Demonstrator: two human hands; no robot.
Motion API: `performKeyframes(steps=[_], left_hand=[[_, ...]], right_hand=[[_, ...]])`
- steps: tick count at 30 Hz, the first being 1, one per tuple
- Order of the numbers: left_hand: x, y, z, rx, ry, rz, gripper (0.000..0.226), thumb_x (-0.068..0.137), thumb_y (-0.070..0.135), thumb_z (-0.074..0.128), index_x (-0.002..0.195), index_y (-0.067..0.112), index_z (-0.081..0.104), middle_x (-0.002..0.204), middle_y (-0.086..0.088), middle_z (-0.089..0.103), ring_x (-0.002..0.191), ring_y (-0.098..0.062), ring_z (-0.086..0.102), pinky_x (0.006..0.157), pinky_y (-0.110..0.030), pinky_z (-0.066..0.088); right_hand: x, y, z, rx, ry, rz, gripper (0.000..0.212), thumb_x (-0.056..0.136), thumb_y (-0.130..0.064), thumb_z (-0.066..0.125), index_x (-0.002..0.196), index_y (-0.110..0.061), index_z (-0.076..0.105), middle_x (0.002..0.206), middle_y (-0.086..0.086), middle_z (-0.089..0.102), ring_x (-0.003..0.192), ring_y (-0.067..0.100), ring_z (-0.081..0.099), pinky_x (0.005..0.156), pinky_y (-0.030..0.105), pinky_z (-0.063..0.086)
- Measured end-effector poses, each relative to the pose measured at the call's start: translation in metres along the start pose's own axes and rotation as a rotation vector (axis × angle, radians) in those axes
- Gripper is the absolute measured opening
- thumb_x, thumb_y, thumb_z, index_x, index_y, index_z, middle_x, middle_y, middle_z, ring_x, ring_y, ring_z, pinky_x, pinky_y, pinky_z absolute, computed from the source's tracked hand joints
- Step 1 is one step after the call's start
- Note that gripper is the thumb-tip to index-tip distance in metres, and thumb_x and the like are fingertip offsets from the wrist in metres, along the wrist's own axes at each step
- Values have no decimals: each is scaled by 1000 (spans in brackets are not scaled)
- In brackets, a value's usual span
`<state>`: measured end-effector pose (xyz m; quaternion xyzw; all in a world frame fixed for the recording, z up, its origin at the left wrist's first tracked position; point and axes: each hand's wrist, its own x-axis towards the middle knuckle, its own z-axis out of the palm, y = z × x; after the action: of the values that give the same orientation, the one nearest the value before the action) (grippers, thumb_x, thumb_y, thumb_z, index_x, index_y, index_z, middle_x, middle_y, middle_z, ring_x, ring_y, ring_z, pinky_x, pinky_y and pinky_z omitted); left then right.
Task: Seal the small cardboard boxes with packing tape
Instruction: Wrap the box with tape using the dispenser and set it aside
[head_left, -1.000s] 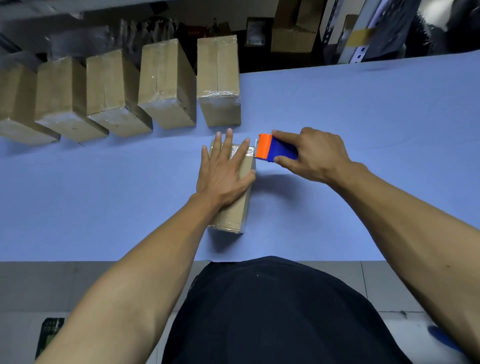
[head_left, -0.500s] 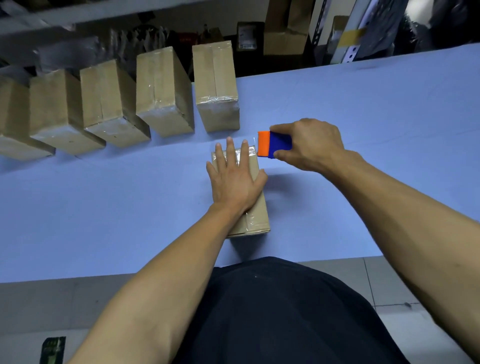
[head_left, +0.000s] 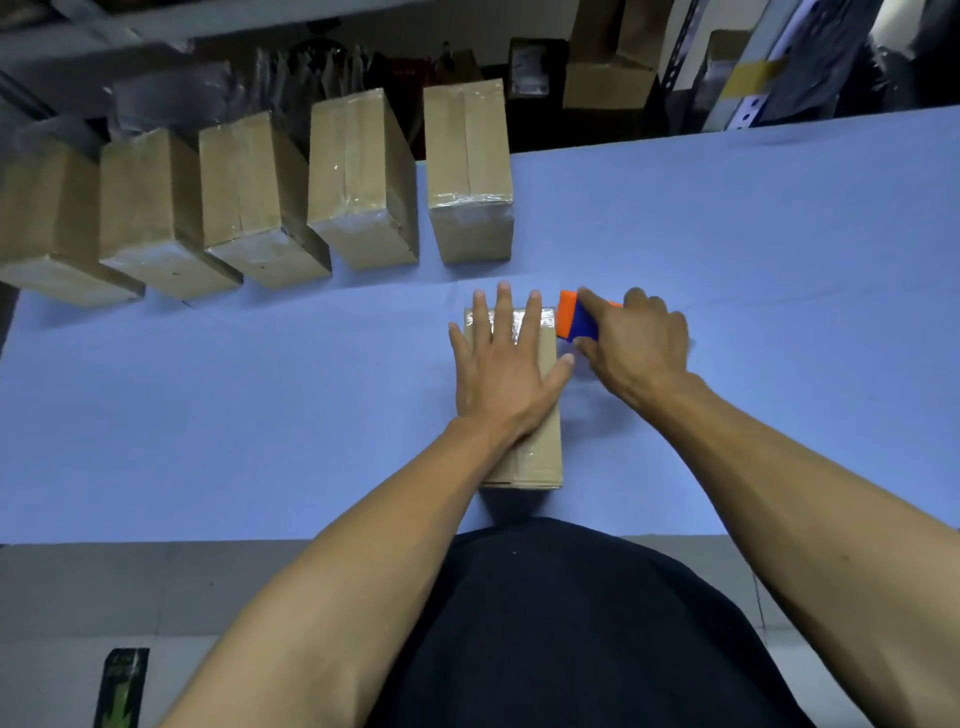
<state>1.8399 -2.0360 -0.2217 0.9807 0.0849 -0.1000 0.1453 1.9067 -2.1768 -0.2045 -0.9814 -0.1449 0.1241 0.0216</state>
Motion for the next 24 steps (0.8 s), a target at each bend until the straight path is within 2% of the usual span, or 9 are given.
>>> performKeyframes(steps=[3, 5, 8, 10, 12, 16, 18, 21, 24], left_hand=[[0, -2, -3, -251, 79, 6, 67, 102, 49, 40, 159, 22, 17, 167, -5, 4, 154, -25, -5, 122, -47, -2], [-2, -6, -7, -572, 230, -59, 55, 101, 28, 50, 152, 14, 35, 163, -6, 23, 153, -22, 12, 122, -29, 9], [0, -18, -17, -807, 334, -290, 45, 95, 10, 58, 139, 10, 52, 146, -5, 46, 135, -16, 43, 106, -12, 28], [4, -30, -21, -877, 309, -415, 43, 93, 12, 62, 135, 13, 55, 136, -1, 55, 122, -10, 53, 95, -13, 37], [7, -42, -22, -929, 282, -475, 42, 91, 16, 68, 132, 14, 57, 128, 3, 60, 114, -8, 59, 90, -16, 43], [11, -49, -22, -953, 283, -523, 38, 84, 23, 75, 120, 16, 63, 115, 6, 66, 106, -9, 64, 92, -23, 50], [12, -46, -23, -936, 305, -544, 30, 83, 22, 74, 113, 17, 67, 109, 6, 68, 103, -9, 64, 91, -22, 50], [17, -41, -26, -969, 282, -598, 15, 84, 22, 73, 98, 20, 72, 92, 10, 70, 91, -8, 66, 89, -23, 52], [20, -39, -29, -987, 285, -615, 9, 83, 29, 75, 88, 22, 74, 86, 12, 72, 86, -8, 67, 88, -29, 55]], right_hand=[[12, 5, 15, 104, -64, 24, 74, 93, -16, 56, 157, -21, 21, 127, 26, 44, 110, 43, 48, 85, 42, 40], [18, 0, 30, 212, -121, 14, 78, 89, -5, 58, 157, -17, 22, 125, 26, 42, 105, 42, 49, 80, 40, 41], [16, -11, 35, 407, -99, 40, 28, 99, -9, 53, 124, -20, 60, 93, 3, 53, 84, 11, 60, 64, 23, 40], [14, -11, 42, 396, -68, -21, 31, 100, -4, 46, 122, -22, 57, 86, -5, 53, 71, -2, 58, 57, 11, 35], [11, -11, 49, 397, -103, -49, 47, 92, 0, 49, 136, -16, 53, 88, 2, 56, 75, 19, 53, 55, 23, 30], [8, -11, 36, 541, 65, 145, 26, 91, -3, 49, 111, -2, 66, 94, 22, 66, 85, 40, 56, 67, 38, 39], [5, -14, 23, 673, 147, 206, 28, 93, -5, 46, 106, -2, 70, 103, 18, 70, 95, 36, 60, 77, 35, 41], [0, -26, 15, 898, 101, 251, 25, 94, -17, 50, 82, -5, 69, 76, 11, 68, 73, 26, 59, 68, 35, 42], [-3, -40, 11, 1058, 114, 339, 23, 91, -24, 58, 76, -11, 71, 63, 0, 62, 62, 14, 52, 66, 31, 47]])
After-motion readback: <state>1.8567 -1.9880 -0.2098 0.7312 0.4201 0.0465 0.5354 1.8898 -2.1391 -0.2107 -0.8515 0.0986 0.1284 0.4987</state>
